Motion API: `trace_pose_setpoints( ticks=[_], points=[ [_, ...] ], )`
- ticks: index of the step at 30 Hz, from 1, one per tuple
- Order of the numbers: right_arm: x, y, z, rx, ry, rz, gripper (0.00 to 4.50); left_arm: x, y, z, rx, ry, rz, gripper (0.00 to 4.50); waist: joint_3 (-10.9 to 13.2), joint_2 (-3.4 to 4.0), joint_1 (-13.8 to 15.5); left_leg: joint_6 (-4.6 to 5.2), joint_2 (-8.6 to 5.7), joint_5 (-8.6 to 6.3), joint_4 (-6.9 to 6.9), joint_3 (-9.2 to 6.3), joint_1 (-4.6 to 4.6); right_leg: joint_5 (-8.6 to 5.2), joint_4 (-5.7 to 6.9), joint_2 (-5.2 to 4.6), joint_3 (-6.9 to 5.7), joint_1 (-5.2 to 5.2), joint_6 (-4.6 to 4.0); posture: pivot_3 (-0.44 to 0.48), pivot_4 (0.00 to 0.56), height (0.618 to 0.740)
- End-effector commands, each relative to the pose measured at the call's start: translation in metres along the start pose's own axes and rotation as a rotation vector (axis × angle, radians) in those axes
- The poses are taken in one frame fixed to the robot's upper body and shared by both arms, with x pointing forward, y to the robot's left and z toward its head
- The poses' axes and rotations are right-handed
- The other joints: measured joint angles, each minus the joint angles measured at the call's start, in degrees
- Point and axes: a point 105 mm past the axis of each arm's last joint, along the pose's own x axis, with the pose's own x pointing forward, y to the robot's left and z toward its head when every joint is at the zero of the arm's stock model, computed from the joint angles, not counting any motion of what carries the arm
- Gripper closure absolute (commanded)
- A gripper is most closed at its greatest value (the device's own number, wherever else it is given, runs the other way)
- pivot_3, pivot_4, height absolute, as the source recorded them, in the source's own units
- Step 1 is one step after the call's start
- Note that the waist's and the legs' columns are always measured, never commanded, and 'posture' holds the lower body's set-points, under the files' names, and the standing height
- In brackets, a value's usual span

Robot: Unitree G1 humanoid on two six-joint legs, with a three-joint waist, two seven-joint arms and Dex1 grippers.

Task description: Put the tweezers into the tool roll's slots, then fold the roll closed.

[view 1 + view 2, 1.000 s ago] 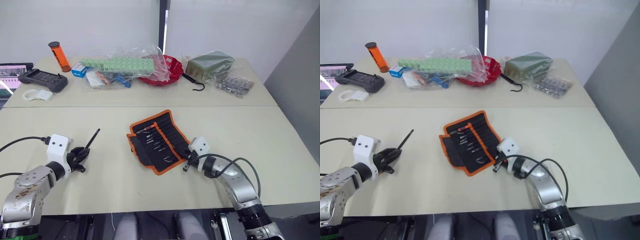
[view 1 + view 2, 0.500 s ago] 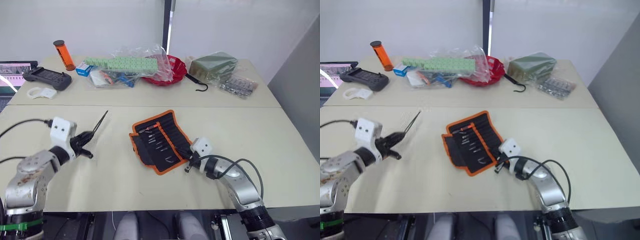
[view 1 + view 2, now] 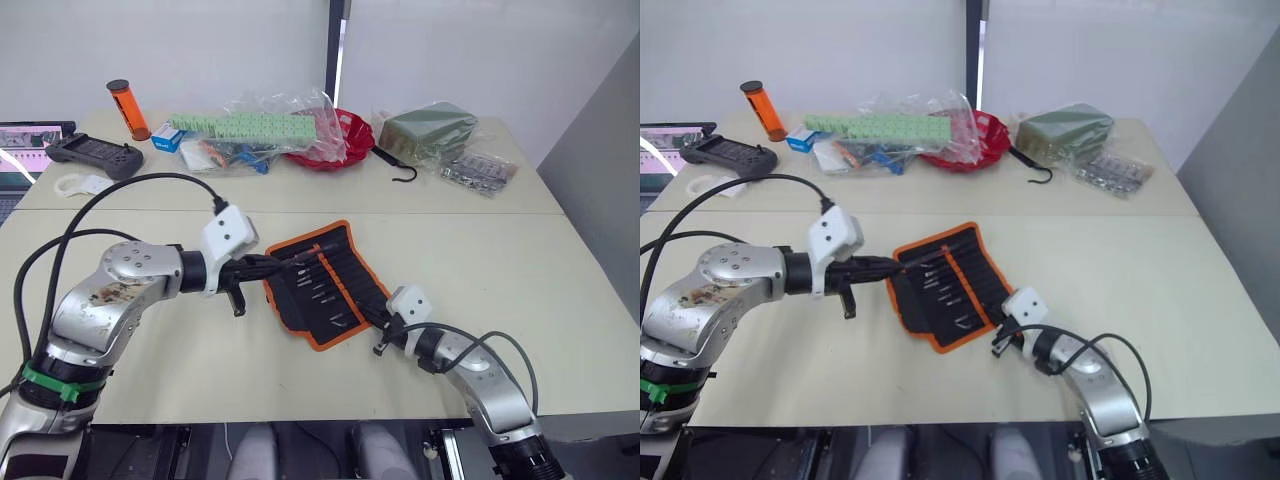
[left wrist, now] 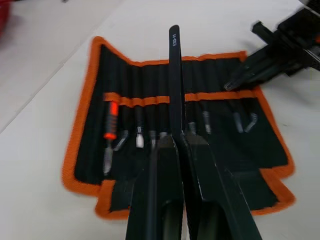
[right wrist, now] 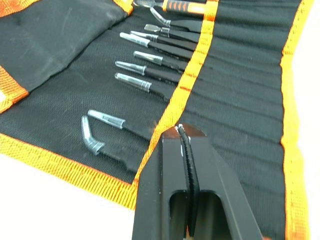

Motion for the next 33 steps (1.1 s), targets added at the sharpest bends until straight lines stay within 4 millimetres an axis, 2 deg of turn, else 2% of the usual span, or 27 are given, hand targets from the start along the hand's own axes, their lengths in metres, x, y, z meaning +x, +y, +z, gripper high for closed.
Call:
trace_pose_setpoints(
  ticks=[1,7,14,27,33],
  points=[
    [-0.002,0.006,-0.014,0.026,0.069,-0.003,4.50,0.004,-0.002,0.002,0.048,0.061,-0.049,4.47,0.01,0.01,-0.06,0.00,0.00,0.00,0.00,0.00,0.00,-0.01,0.00,0.01,0.00,0.00,0.02,0.000,0.150,0.740],
    [-0.003,0.008,-0.017,0.028,0.092,-0.011,4.50,0.017,-0.005,-0.010,0.074,0.170,-0.088,4.47,0.02,0.03,0.04,0.00,0.00,0.00,0.03,0.00,-0.03,-0.07,0.00,0.03,0.02,-0.01,0.13,0.000,0.150,0.740],
    [-0.004,0.010,-0.019,0.031,0.102,-0.015,4.50,0.030,-0.019,-0.021,0.052,0.226,-0.108,4.47,0.02,0.03,0.14,0.00,0.00,0.00,0.07,-0.01,-0.07,-0.09,0.01,0.03,0.02,-0.01,0.15,0.000,0.150,0.740],
    [-0.003,0.011,-0.021,0.027,0.107,-0.007,4.50,0.034,-0.027,-0.029,0.065,0.285,-0.094,4.47,0.02,0.03,0.15,0.01,0.00,0.00,0.10,-0.01,-0.07,-0.08,0.02,0.03,0.02,-0.01,0.15,0.000,0.150,0.740],
    [-0.004,0.010,-0.021,0.027,0.109,-0.008,4.50,0.041,-0.029,-0.026,0.060,0.268,-0.091,4.47,0.02,0.03,0.15,0.01,0.00,0.00,0.10,-0.01,-0.06,-0.08,0.02,0.03,0.02,-0.01,0.15,0.000,0.150,0.740]
  ],
)
